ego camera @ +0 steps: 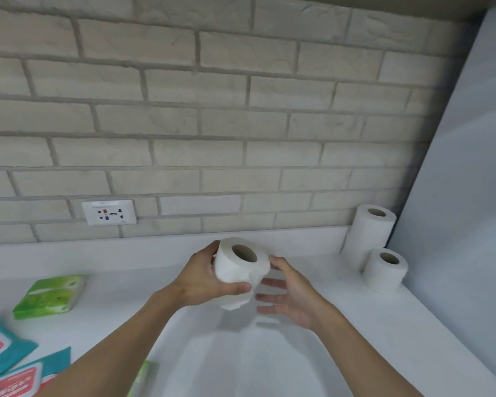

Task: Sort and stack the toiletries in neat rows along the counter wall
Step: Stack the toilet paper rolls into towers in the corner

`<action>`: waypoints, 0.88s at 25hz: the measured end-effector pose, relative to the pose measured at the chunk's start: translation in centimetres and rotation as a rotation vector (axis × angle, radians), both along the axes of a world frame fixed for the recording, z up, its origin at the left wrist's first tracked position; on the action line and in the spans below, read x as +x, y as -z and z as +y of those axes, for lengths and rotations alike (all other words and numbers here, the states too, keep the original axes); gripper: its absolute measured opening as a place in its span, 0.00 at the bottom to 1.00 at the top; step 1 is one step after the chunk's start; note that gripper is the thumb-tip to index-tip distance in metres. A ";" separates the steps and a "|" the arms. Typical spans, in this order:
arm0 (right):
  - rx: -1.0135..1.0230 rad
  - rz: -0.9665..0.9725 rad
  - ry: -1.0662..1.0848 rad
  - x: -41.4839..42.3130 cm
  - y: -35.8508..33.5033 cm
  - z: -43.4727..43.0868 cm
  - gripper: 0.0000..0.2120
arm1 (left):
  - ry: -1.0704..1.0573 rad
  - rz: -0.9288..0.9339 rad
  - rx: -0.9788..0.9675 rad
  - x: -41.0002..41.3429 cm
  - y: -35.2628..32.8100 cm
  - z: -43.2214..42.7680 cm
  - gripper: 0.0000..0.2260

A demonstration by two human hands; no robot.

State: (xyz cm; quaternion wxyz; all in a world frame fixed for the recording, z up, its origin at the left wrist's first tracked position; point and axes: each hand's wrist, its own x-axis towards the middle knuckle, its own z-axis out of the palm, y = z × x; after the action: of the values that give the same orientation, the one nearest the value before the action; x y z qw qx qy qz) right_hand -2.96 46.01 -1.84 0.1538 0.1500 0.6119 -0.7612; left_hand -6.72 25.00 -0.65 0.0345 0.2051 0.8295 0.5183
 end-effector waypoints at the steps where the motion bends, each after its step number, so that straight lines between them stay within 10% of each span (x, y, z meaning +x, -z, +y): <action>1: -0.066 -0.005 -0.022 0.3 -0.1 0.7 0.23 | 0.019 0.000 0.026 0.0 -0.1 1.0 0.33; 9: -0.017 0.127 0.136 0.6 0.0 7.5 0.19 | 0.109 -0.085 0.076 -0.5 -0.1 9.9 0.34; 15: 0.093 0.147 0.258 0.9 0.2 13.5 0.17 | 0.103 -0.375 0.363 -0.6 -0.7 16.4 0.09; 22: 0.149 0.182 0.437 0.4 0.1 19.8 0.21 | -0.031 -0.450 0.490 -1.2 -1.0 25.3 0.02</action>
State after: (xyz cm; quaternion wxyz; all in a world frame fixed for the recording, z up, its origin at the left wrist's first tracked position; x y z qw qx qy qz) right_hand -2.51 65.83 -1.92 -0.0819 0.2204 0.6308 -0.7395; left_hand -7.93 50.28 0.32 0.1585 0.0750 0.6547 0.7352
